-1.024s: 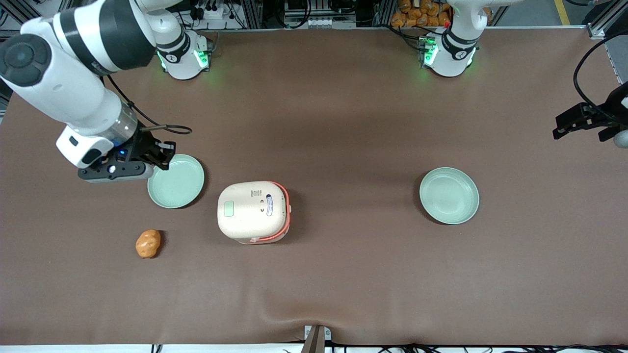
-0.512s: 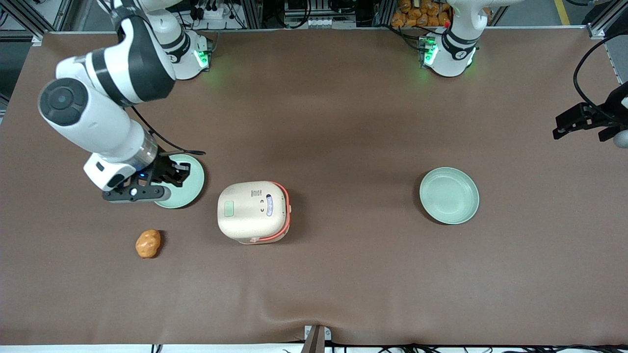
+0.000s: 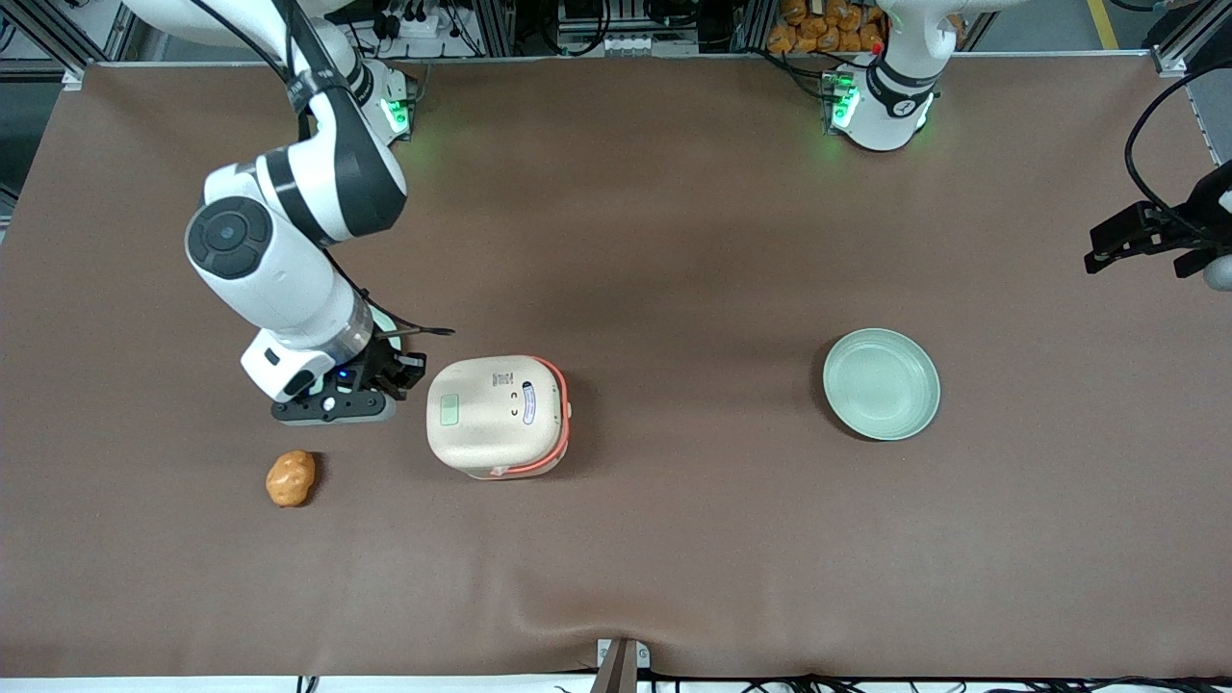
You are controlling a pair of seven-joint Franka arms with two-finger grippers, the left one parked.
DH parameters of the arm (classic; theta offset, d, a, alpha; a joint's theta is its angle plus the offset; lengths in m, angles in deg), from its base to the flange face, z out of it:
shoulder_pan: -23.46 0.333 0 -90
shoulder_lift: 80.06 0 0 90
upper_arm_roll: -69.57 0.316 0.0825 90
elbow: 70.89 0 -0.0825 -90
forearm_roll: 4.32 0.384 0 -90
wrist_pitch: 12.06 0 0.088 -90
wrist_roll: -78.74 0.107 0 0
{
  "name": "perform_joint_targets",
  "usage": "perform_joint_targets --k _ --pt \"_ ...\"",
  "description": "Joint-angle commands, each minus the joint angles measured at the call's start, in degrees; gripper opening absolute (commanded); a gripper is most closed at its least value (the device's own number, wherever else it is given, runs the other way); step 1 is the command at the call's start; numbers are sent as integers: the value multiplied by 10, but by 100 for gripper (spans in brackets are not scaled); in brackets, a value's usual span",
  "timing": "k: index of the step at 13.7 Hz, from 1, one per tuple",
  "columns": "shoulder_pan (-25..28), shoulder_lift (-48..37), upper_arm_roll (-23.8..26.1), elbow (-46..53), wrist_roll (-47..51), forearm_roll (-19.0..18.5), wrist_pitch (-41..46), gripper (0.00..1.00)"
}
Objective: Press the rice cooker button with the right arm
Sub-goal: 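Position the closed right gripper over the cooker's green lid button, then press down on the green button with the right gripper fingertips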
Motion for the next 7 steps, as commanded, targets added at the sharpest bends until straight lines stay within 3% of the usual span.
perform_joint_targets --k 1,7 --pt "11 28 -4 18 10 -3 -26 0" --pt "36 53 -5 29 14 -3 -29 0"
